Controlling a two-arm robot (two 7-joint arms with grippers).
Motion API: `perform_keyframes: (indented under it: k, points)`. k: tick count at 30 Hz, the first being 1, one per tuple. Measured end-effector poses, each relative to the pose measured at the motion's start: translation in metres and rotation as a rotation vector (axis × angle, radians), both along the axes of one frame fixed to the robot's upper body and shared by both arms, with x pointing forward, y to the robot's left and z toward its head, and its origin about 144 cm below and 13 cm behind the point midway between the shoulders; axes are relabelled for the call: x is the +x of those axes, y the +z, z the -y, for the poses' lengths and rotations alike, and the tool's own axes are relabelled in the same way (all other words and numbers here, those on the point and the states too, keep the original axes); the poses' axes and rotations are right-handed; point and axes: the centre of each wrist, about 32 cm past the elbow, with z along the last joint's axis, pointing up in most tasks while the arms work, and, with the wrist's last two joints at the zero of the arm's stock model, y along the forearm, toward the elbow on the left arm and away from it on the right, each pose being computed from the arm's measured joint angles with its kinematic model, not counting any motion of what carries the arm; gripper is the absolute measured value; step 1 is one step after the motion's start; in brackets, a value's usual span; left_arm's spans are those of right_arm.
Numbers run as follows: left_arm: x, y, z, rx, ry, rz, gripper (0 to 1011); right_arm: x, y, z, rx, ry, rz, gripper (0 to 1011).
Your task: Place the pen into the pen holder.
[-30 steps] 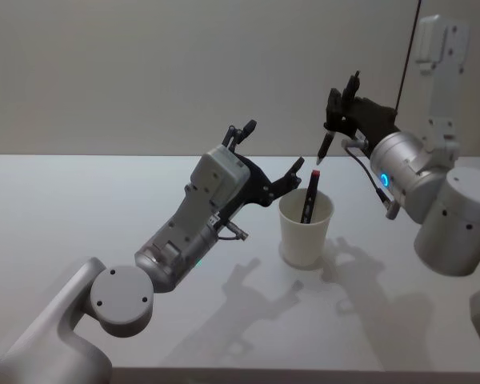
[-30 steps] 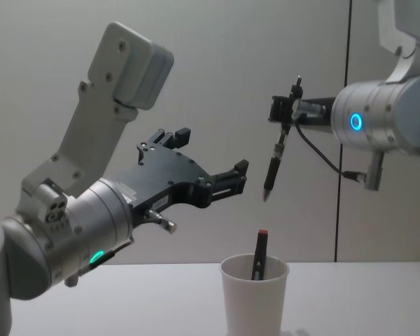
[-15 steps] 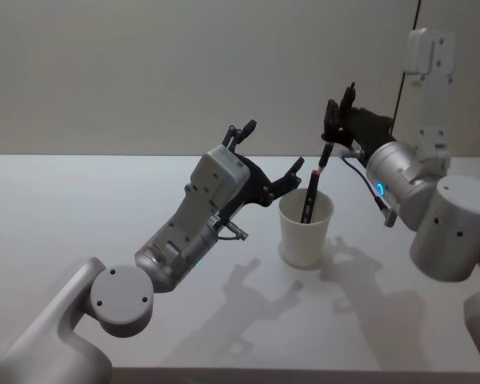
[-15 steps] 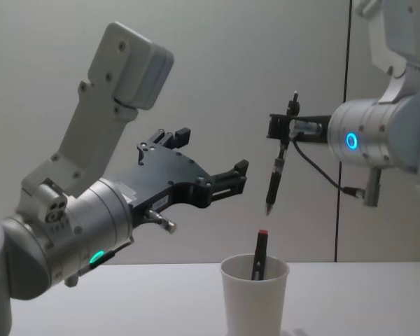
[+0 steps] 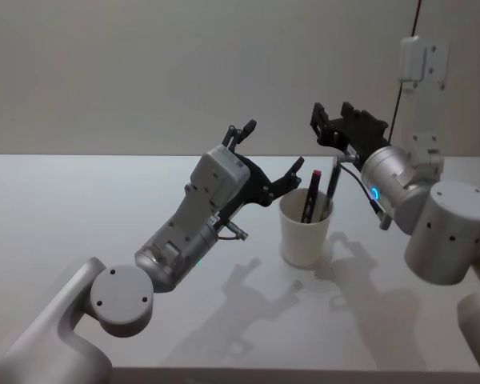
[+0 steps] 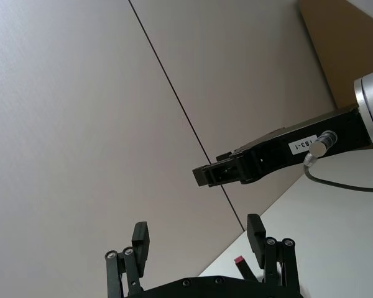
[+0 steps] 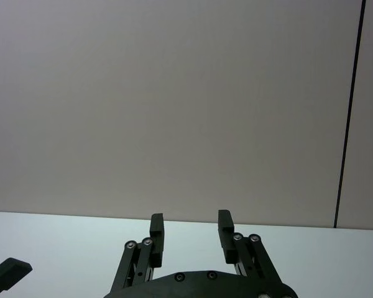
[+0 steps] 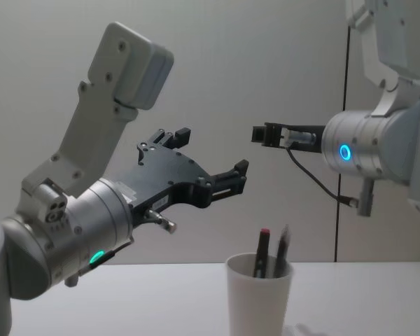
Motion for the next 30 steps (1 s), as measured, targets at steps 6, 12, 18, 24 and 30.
perform_keyframes:
  k: [6, 12, 18, 24, 30]
  points:
    - [0.000, 0.000, 0.000, 0.000, 0.000, 0.000, 1003, 0.000, -0.002, 0.000, 0.012, 0.004, 0.009, 671]
    - [0.000, 0.000, 0.000, 0.000, 0.000, 0.000, 1003, -0.001, -0.003, 0.001, 0.026, 0.008, 0.013, 863]
    - [0.000, 0.000, 0.000, 0.000, 0.000, 0.000, 1003, -0.002, -0.002, 0.003, 0.038, 0.009, 0.022, 989]
    - [0.000, 0.000, 0.000, 0.000, 0.000, 0.000, 1003, -0.005, 0.000, 0.007, 0.051, 0.004, 0.037, 1001]
    - [0.000, 0.000, 0.000, 0.000, 0.000, 0.000, 1003, -0.007, 0.001, 0.012, 0.061, -0.003, 0.051, 1001]
